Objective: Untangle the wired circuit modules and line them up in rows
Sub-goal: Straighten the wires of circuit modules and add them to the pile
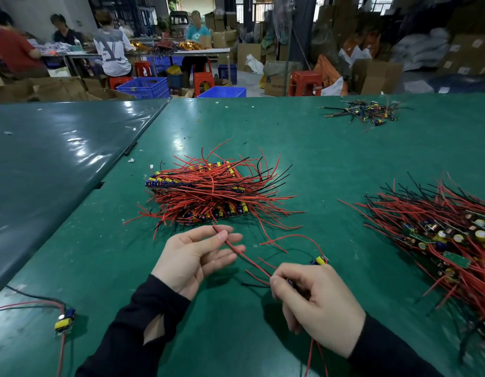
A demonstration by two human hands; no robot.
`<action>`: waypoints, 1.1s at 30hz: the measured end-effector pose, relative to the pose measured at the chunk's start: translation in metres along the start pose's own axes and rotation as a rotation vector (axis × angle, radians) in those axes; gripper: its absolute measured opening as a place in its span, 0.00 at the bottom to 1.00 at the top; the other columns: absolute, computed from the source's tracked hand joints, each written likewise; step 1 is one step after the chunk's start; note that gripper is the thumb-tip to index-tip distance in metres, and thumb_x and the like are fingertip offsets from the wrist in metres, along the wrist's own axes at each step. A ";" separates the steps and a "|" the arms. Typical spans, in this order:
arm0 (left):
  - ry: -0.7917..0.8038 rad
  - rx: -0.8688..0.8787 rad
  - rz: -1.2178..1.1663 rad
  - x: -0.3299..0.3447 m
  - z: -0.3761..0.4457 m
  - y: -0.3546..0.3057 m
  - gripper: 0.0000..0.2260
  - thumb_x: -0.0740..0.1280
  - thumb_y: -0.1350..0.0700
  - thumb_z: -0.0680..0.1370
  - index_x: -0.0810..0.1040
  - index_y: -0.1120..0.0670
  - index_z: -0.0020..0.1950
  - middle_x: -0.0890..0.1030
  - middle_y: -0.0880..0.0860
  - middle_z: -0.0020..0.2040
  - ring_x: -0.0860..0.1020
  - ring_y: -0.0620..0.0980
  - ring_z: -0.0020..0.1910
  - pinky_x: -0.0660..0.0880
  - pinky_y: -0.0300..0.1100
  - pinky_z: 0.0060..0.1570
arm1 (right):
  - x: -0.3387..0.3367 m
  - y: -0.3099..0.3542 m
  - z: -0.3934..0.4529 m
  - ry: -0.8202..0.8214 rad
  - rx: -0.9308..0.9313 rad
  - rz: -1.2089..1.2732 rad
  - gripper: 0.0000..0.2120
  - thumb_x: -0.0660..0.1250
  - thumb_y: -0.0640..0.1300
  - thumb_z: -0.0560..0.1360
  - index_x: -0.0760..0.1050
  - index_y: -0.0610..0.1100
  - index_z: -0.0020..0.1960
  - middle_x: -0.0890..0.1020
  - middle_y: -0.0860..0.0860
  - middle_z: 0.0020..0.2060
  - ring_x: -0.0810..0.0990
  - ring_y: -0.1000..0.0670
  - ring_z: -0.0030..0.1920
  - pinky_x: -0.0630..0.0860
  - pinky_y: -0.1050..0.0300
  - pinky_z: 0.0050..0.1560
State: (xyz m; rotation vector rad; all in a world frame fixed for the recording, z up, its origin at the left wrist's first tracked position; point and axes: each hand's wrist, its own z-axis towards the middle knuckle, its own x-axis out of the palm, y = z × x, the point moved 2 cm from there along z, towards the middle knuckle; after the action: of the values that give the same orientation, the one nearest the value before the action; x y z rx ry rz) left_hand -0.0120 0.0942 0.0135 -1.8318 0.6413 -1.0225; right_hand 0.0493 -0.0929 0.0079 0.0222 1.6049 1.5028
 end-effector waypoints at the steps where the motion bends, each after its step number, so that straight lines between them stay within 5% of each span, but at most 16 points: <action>1: -0.016 -0.002 -0.019 0.000 0.000 0.001 0.09 0.66 0.63 0.69 0.78 0.65 0.47 0.84 0.62 0.42 0.84 0.56 0.37 0.80 0.38 0.31 | -0.001 0.000 0.000 -0.024 -0.014 -0.056 0.11 0.61 0.47 0.77 0.70 0.46 0.36 0.78 0.50 0.20 0.73 0.51 0.21 0.73 0.57 0.31; 8: -0.074 -0.095 -0.239 0.003 0.000 0.001 0.11 0.58 0.62 0.80 0.77 0.65 0.45 0.84 0.59 0.37 0.84 0.54 0.34 0.79 0.42 0.28 | 0.000 0.004 -0.001 -0.096 -0.048 -0.219 0.13 0.58 0.55 0.74 0.70 0.48 0.36 0.77 0.48 0.23 0.71 0.49 0.25 0.74 0.48 0.36; 13: -0.083 -0.243 -0.442 0.006 -0.004 -0.003 0.21 0.60 0.62 0.79 0.81 0.64 0.28 0.82 0.54 0.29 0.83 0.50 0.29 0.78 0.44 0.23 | 0.001 0.001 0.002 -0.067 -0.052 -0.064 0.12 0.61 0.46 0.77 0.70 0.45 0.36 0.78 0.51 0.20 0.74 0.54 0.21 0.71 0.63 0.32; 22: -0.070 -0.311 -0.358 0.004 -0.005 -0.003 0.08 0.64 0.57 0.76 0.78 0.57 0.39 0.73 0.47 0.22 0.76 0.44 0.20 0.79 0.40 0.26 | 0.004 -0.004 0.004 0.008 -0.031 0.045 0.11 0.59 0.50 0.76 0.71 0.46 0.38 0.79 0.49 0.22 0.76 0.53 0.21 0.68 0.67 0.30; 27: 0.067 -0.348 -0.440 0.007 -0.007 -0.001 0.05 0.64 0.57 0.70 0.73 0.57 0.36 0.61 0.47 0.21 0.62 0.43 0.16 0.72 0.33 0.22 | 0.010 0.005 0.001 0.165 -0.103 0.016 0.10 0.61 0.47 0.78 0.73 0.45 0.39 0.78 0.48 0.22 0.72 0.57 0.21 0.68 0.67 0.29; 31: -0.082 -0.270 -0.497 0.005 -0.003 0.001 0.09 0.61 0.56 0.78 0.74 0.57 0.39 0.67 0.48 0.22 0.67 0.44 0.17 0.76 0.35 0.26 | 0.005 0.006 -0.002 0.156 0.049 0.201 0.01 0.65 0.44 0.77 0.75 0.47 0.49 0.76 0.50 0.23 0.73 0.53 0.21 0.70 0.62 0.26; 33: -0.134 -0.239 -0.542 0.003 -0.001 0.002 0.12 0.59 0.55 0.80 0.72 0.57 0.38 0.67 0.48 0.22 0.66 0.44 0.17 0.74 0.32 0.25 | 0.002 0.003 -0.008 0.163 0.159 0.353 0.10 0.66 0.40 0.77 0.72 0.48 0.57 0.76 0.51 0.23 0.74 0.52 0.21 0.70 0.61 0.25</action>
State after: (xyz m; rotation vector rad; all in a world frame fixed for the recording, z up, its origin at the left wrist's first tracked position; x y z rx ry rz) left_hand -0.0116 0.0907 0.0134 -2.3347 0.1867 -1.1900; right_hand 0.0416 -0.0975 0.0084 0.2918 1.9246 1.6709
